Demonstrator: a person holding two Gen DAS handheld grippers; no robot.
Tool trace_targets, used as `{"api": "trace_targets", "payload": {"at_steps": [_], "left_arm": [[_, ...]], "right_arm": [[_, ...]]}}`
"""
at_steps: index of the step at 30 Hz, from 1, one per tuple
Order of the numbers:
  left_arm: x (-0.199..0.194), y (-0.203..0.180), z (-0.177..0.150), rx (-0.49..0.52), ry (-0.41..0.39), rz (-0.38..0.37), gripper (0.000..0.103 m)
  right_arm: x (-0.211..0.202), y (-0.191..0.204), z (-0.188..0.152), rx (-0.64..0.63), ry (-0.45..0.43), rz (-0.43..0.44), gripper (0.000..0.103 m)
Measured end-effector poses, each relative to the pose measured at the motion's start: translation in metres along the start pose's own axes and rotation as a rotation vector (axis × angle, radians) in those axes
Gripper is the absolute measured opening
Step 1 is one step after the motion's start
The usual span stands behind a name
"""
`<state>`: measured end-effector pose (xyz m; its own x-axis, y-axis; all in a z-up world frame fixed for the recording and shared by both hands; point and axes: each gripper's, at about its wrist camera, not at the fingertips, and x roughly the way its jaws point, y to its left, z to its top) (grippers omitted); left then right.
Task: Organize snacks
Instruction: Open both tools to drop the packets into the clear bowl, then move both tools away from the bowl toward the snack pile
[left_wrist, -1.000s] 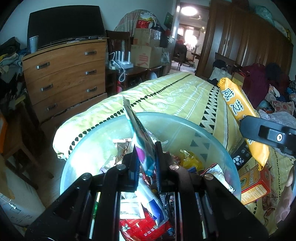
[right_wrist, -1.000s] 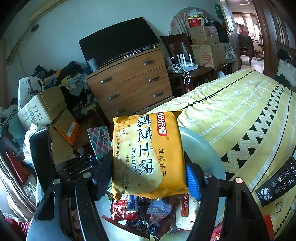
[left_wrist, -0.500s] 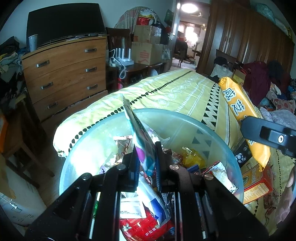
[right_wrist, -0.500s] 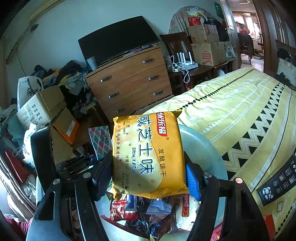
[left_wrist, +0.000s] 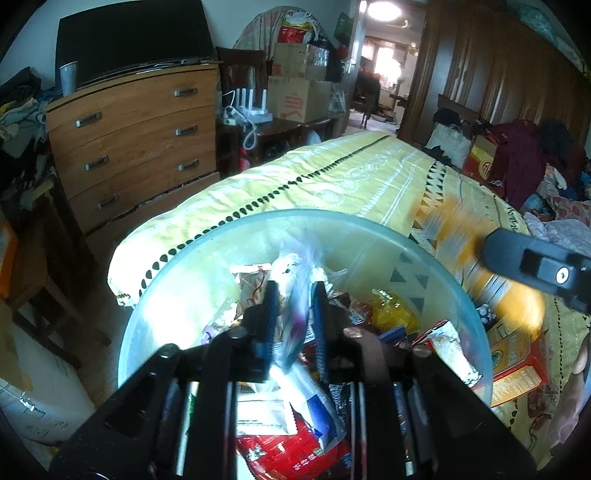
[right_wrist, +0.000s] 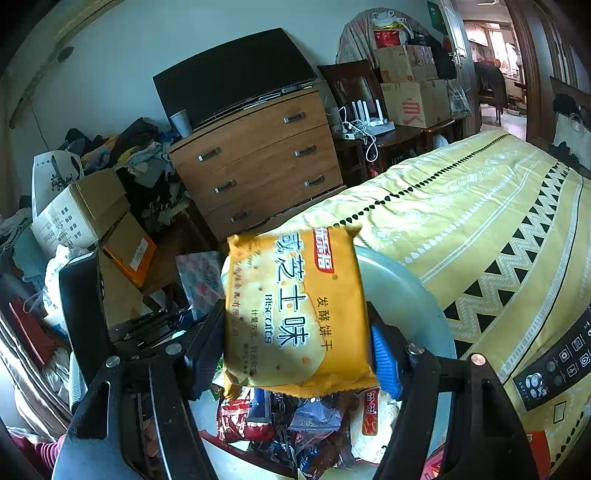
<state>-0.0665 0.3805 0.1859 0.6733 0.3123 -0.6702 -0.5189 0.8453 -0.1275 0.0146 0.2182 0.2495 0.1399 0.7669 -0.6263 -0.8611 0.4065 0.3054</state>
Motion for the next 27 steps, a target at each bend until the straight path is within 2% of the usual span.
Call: {"api": "trace_targets", "payload": {"at_steps": [1,3,5,7,8,11,13,18,24,27], "left_arm": [[0.0,0.002,0.0,-0.002,0.0,0.001,0.045],[-0.001,0.003,-0.001,-0.008,-0.009,0.015,0.061],[-0.001,0.004,-0.001,-0.013,-0.01,0.023,0.066],[0.0,0.004,-0.001,-0.012,0.002,0.024,0.084],[0.0,0.004,-0.001,-0.009,0.004,0.027,0.087],[-0.003,-0.001,-0.002,-0.003,0.0,0.052,0.092],[-0.006,-0.002,-0.003,-0.004,-0.008,0.067,0.097],[-0.013,-0.006,-0.001,-0.005,-0.024,0.089,0.103],[-0.027,-0.012,-0.002,-0.011,-0.063,0.104,0.103],[-0.036,-0.021,-0.004,0.003,-0.093,0.08,0.103]], "right_arm": [[0.0,0.0,0.0,0.0,-0.002,-0.001,0.074],[-0.001,0.001,0.0,-0.001,-0.007,0.0,0.074],[-0.002,0.002,0.0,-0.003,-0.007,0.002,0.074],[-0.005,0.003,-0.001,-0.002,-0.008,0.007,0.074],[-0.008,0.004,-0.002,-0.005,-0.012,0.009,0.074],[-0.016,0.01,-0.002,-0.013,-0.026,0.008,0.079],[-0.025,0.015,-0.003,-0.029,-0.043,0.003,0.08],[-0.053,0.027,-0.008,-0.069,-0.094,-0.014,0.082],[-0.09,0.041,-0.022,-0.1,-0.167,-0.01,0.084],[-0.113,0.043,-0.039,-0.096,-0.215,-0.001,0.084]]}}
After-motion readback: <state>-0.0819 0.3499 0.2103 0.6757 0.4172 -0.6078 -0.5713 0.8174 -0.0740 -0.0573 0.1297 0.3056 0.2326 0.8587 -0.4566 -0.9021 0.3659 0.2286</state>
